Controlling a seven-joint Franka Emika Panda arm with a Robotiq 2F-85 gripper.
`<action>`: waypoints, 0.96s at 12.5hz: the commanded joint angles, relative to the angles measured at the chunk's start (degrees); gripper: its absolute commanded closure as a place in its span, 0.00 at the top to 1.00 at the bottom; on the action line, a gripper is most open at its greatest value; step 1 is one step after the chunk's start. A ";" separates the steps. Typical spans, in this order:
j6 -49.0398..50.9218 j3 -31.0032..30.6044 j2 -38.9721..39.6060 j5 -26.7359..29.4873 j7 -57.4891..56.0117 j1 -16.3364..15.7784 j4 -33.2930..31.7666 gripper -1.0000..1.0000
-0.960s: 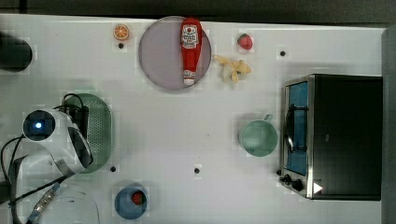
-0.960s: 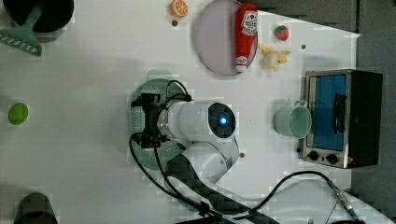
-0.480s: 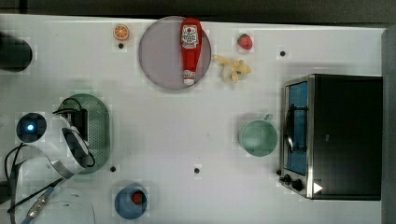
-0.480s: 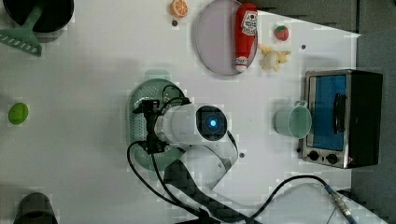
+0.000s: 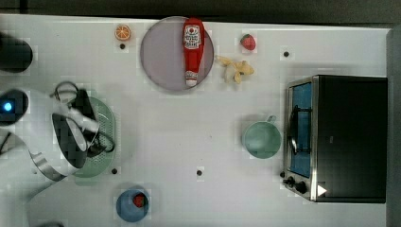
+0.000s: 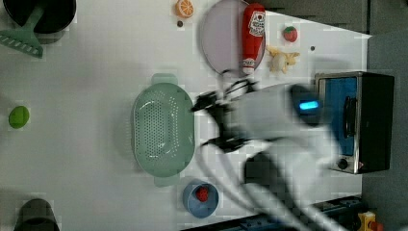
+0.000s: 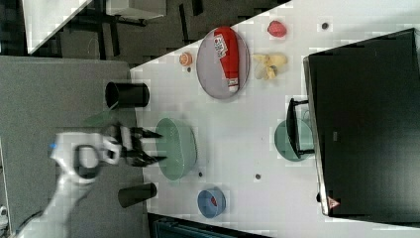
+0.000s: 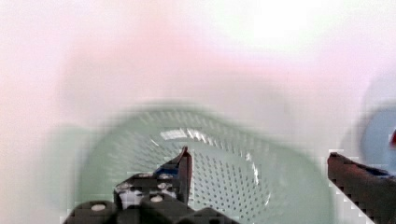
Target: Drag strainer right to left.
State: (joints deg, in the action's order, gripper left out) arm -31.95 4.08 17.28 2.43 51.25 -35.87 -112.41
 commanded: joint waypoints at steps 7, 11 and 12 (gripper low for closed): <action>18.94 28.99 -23.45 -6.75 -49.39 6.30 6.57 1.00; 19.71 27.81 -23.55 -9.46 -49.93 5.77 6.51 1.00; 20.02 26.71 -23.55 -9.46 -49.93 5.60 6.46 1.00</action>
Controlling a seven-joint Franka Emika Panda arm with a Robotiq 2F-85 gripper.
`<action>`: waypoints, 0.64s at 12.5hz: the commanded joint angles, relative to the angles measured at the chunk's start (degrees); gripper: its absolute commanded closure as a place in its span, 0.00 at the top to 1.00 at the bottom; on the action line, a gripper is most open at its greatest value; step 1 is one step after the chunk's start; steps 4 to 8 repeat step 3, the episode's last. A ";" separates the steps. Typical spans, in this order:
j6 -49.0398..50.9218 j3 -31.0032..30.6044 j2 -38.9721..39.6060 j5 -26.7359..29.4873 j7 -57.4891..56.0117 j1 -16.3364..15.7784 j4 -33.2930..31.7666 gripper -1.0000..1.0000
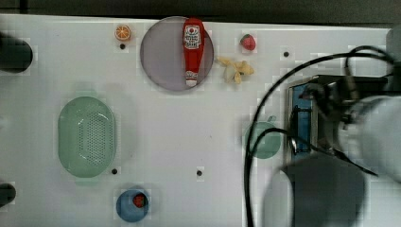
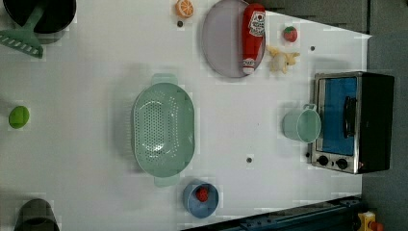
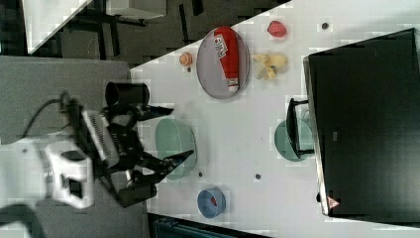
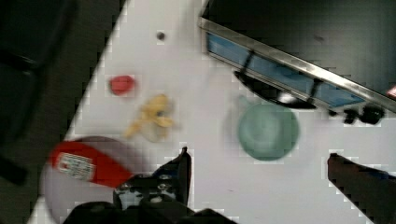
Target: Drag strainer right to left.
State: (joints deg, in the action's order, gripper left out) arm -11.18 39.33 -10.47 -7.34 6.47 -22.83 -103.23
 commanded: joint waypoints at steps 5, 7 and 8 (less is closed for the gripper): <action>-0.85 -11.17 4.28 0.28 -5.15 -7.59 -2.87 1.00; -0.85 -11.17 4.28 0.28 -5.15 -7.59 -2.87 1.00; -0.85 -11.17 4.28 0.28 -5.15 -7.59 -2.87 1.00</action>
